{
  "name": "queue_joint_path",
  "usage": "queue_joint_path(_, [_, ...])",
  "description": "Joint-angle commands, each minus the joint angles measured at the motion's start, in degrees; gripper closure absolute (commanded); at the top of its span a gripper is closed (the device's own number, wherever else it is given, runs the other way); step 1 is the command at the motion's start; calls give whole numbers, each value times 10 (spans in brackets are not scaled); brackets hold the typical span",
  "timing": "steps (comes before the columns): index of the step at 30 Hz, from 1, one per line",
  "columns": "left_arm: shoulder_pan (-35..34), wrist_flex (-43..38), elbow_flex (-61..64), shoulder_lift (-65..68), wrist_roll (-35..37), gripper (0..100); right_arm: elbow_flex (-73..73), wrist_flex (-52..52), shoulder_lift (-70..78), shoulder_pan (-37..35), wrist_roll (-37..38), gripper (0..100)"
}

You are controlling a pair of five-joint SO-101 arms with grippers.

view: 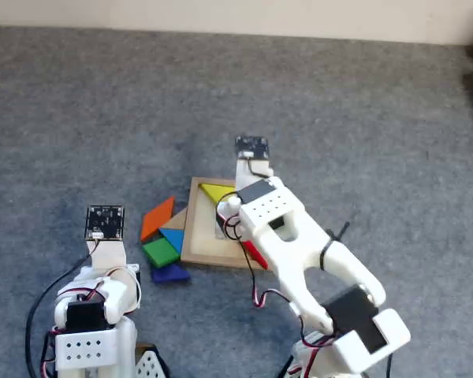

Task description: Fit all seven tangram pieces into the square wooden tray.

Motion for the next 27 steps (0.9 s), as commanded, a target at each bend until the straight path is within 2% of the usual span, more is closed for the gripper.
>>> queue_joint_path(1, [-4, 3, 0, -8, -2, 993, -51, 22, -5, -5, -7, 672])
queue_joint_path(4, [-4, 3, 0, -8, -2, 993, -55, 36, -6, -5, -7, 641])
queue_joint_path(10, [-4, 3, 0, -8, -2, 993, -80, 39, -7, -5, 2, 640])
queue_joint_path(14, [-4, 3, 0, -8, -2, 993, -110, 83, -7, -7, 55, 641])
queue_joint_path(20, [-4, 3, 0, -8, -2, 993, -113, 132, -73, -5, 75, 649])
queue_joint_path(23, [-4, 3, 0, -8, -2, 993, -65, 122, -107, -8, 127, 735])
queue_joint_path(27, [-4, 3, 0, -8, -2, 993, -8, 63, -113, -4, 139, 866])
